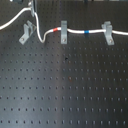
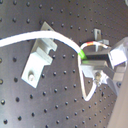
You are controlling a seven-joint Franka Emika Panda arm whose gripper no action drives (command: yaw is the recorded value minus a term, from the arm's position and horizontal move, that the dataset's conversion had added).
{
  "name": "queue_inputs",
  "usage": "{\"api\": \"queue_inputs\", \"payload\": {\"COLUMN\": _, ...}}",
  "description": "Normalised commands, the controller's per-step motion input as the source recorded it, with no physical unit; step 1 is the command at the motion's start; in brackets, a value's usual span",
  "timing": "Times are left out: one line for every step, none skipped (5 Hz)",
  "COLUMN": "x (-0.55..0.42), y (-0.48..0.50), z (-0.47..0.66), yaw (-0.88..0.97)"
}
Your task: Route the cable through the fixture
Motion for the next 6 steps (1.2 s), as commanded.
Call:
{"api": "queue_inputs", "payload": {"x": 0.001, "y": 0.0, "z": 0.02, "yaw": 0.0}}
{"api": "queue_inputs", "payload": {"x": -0.102, "y": -0.252, "z": 0.33, "yaw": -0.48}}
{"api": "queue_inputs", "payload": {"x": -0.176, "y": -0.231, "z": 0.27, "yaw": -0.46}}
{"api": "queue_inputs", "payload": {"x": 0.008, "y": 0.007, "z": 0.0, "yaw": -0.01}}
{"api": "queue_inputs", "payload": {"x": -0.083, "y": 0.008, "z": 0.24, "yaw": -0.4}}
{"api": "queue_inputs", "payload": {"x": 0.002, "y": 0.0, "z": 0.14, "yaw": -0.33}}
